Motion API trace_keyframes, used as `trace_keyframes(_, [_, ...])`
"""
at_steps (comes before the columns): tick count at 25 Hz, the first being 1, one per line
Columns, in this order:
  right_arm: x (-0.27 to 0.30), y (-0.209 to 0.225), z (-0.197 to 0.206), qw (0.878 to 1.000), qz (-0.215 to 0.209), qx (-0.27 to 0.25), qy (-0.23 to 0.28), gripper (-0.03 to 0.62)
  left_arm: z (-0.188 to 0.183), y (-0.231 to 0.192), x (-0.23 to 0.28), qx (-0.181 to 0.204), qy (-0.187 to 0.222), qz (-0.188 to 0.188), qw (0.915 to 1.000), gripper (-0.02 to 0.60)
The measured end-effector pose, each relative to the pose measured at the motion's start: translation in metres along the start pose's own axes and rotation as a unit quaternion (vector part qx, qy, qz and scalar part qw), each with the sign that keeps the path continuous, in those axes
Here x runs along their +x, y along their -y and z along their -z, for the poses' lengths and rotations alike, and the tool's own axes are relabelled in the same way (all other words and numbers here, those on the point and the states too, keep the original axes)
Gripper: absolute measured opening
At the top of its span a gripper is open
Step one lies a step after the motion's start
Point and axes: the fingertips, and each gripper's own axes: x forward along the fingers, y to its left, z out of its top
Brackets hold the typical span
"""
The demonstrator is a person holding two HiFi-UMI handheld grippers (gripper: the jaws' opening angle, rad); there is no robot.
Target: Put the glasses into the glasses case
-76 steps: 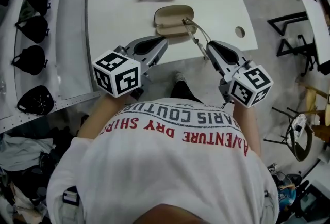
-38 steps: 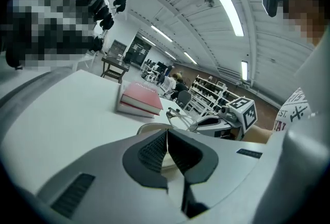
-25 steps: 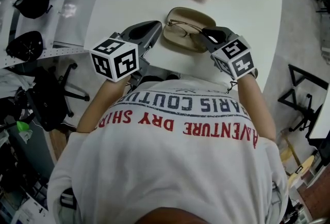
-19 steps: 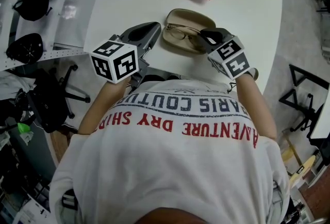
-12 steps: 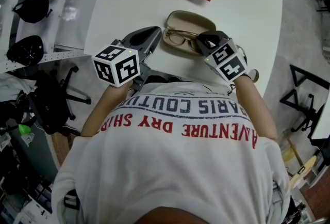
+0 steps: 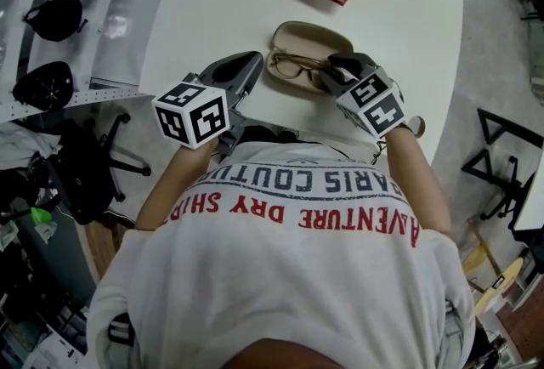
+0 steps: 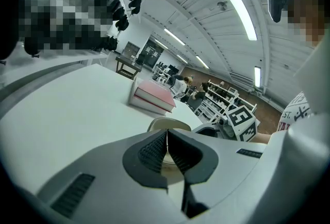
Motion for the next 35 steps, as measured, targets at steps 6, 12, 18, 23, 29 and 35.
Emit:
trace_keyframes(6, [-0.034, 0.004, -0.021, 0.990, -0.031, 0.097, 0.095, 0.176, -0.003, 0.012, -0.001, 0.003, 0.001, 0.010, 0.9999, 0.029])
trace_keyframes(12, [-0.094, -0.002, -0.058, 0.971, -0.038, 0.119, 0.202, 0.133, -0.018, 0.034, -0.006, 0.022, 0.011, 0.025, 0.9994, 0.029])
trace_keyframes(18, [-0.150, -0.007, -0.099, 0.944, -0.014, 0.108, 0.311, 0.035, -0.051, 0.066, -0.020, 0.052, 0.052, 0.055, 0.9958, 0.029])
trace_keyframes(23, [-0.169, -0.011, -0.110, 0.929, 0.001, 0.113, 0.351, 0.025, -0.069, 0.089, -0.031, 0.077, 0.071, 0.090, 0.9903, 0.029])
trace_keyframes(29, [-0.182, -0.021, -0.119, 0.924, 0.000, 0.097, 0.369, 0.023, -0.081, 0.103, -0.039, 0.094, 0.088, 0.118, 0.9846, 0.029])
trace_keyframes(35, [-0.186, -0.022, -0.123, 0.923, 0.003, 0.094, 0.373, 0.023, -0.087, 0.109, -0.041, 0.108, 0.092, 0.125, 0.9820, 0.029])
